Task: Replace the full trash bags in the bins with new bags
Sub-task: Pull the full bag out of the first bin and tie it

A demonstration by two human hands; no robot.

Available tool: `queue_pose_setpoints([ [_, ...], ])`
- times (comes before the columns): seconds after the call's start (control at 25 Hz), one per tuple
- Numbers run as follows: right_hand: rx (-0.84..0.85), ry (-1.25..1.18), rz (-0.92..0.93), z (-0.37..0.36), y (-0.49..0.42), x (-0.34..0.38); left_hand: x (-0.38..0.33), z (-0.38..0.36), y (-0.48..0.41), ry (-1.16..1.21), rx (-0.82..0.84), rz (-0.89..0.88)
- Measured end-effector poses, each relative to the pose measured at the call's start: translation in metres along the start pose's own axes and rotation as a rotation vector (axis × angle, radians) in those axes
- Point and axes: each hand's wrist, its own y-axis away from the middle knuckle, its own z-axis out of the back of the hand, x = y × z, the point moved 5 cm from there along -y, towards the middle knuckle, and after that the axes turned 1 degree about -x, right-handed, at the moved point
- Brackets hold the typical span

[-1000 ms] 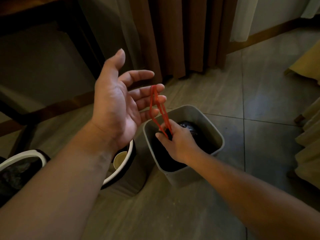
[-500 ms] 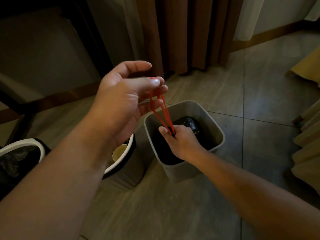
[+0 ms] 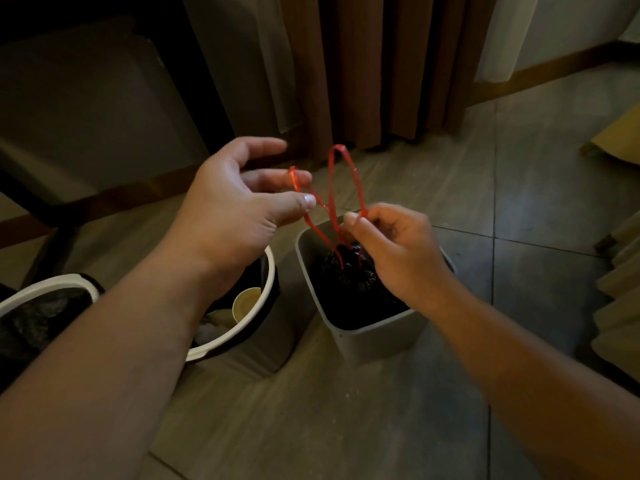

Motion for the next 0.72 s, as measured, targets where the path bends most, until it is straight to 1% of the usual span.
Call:
queue_pose_setpoints([
  [0.12,-0.018,-0.23,-0.103,0.006,0.001,-0.006,0.03,0.0,0.01,0.109,-0.146,0.163],
  [0.2,-0.068,-0.269,-0.122,0.01,0.001,-0.005,0.048,-0.006,0.017,0.086,-0.157,0.25],
  [0.24,-0.103,-0.278,-0.112,0.013,0.0,-0.002,0.053,-0.01,0.019,0.041,-0.126,0.274],
  [0.32,-0.167,-0.292,-0.063,0.019,-0.001,0.012,0.055,-0.018,0.022,-0.039,-0.067,0.254],
  [0.4,-0.21,-0.326,0.009,0.028,-0.003,0.03,0.053,-0.018,0.017,-0.047,-0.12,0.213],
  [0.48,-0.252,-0.402,0.055,0.04,-0.005,0.043,0.05,-0.014,0.011,0.129,-0.19,0.237],
  [0.6,-0.32,-0.549,0.011,0.054,-0.005,0.047,0.048,-0.011,0.006,0.493,-0.17,0.258],
  [0.64,-0.345,-0.594,-0.024,0.056,-0.004,0.046,0.047,-0.011,0.005,0.559,-0.14,0.235],
  [0.72,-0.365,-0.627,-0.086,0.055,-0.001,0.045,0.044,-0.018,0.005,0.57,-0.058,0.155],
])
